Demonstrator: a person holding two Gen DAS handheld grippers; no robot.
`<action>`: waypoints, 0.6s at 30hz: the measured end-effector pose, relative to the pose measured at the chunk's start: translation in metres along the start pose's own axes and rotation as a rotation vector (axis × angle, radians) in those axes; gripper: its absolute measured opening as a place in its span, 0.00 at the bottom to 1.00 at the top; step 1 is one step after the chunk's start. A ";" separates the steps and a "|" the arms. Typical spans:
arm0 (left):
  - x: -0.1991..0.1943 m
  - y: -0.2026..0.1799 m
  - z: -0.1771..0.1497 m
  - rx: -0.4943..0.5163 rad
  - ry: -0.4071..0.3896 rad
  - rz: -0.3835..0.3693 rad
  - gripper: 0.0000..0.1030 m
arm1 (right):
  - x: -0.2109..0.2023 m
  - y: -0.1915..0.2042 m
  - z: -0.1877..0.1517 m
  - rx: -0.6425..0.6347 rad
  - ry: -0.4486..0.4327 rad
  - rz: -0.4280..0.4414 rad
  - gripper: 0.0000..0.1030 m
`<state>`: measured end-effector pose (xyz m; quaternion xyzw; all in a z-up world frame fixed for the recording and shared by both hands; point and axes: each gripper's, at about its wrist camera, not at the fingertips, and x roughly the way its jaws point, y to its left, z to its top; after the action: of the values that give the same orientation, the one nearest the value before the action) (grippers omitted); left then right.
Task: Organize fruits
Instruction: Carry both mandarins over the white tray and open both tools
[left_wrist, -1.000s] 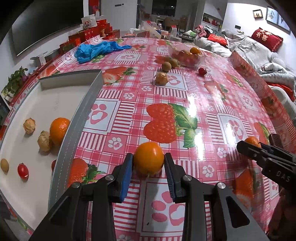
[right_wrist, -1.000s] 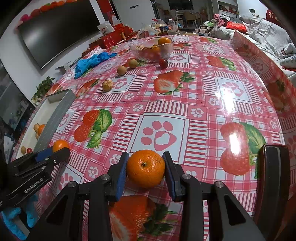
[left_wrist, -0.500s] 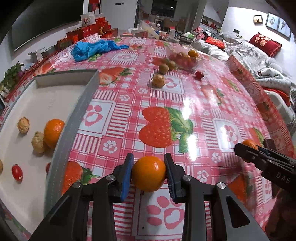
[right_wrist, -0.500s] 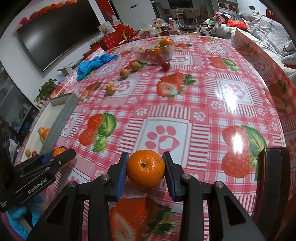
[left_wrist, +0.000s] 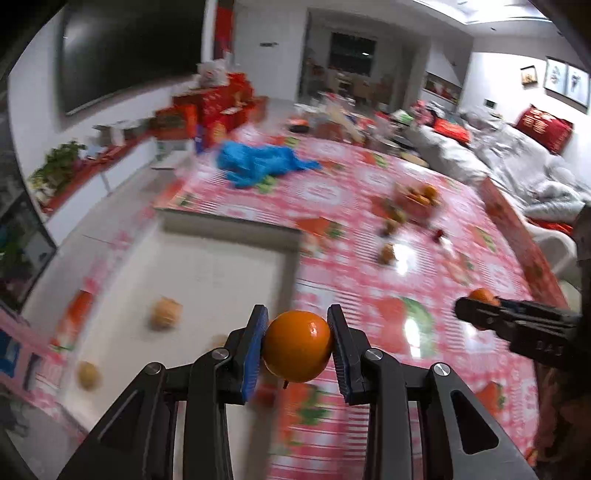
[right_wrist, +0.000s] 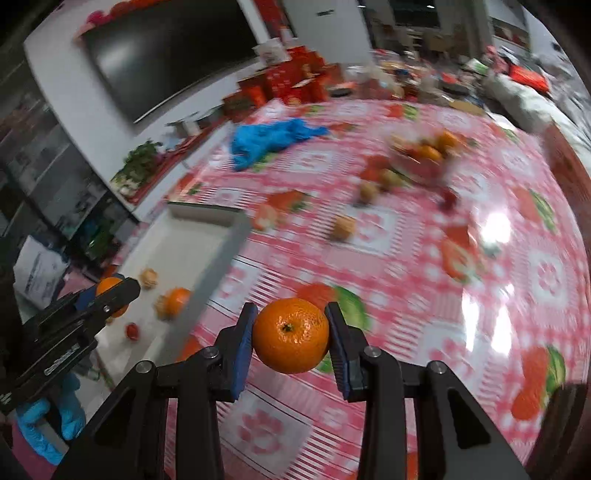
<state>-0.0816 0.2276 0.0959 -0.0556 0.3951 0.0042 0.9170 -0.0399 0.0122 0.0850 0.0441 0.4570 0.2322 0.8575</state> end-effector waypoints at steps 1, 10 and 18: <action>0.000 0.010 0.003 -0.006 -0.003 0.020 0.34 | 0.002 0.008 0.005 -0.018 0.001 0.007 0.39; 0.007 0.084 0.009 -0.091 0.023 0.122 0.34 | 0.047 0.100 0.056 -0.185 0.064 0.078 0.39; 0.039 0.108 -0.008 -0.134 0.091 0.146 0.34 | 0.110 0.138 0.051 -0.259 0.195 0.062 0.39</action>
<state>-0.0660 0.3324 0.0513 -0.0877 0.4381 0.0950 0.8896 0.0045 0.1899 0.0702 -0.0757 0.5027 0.3185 0.8000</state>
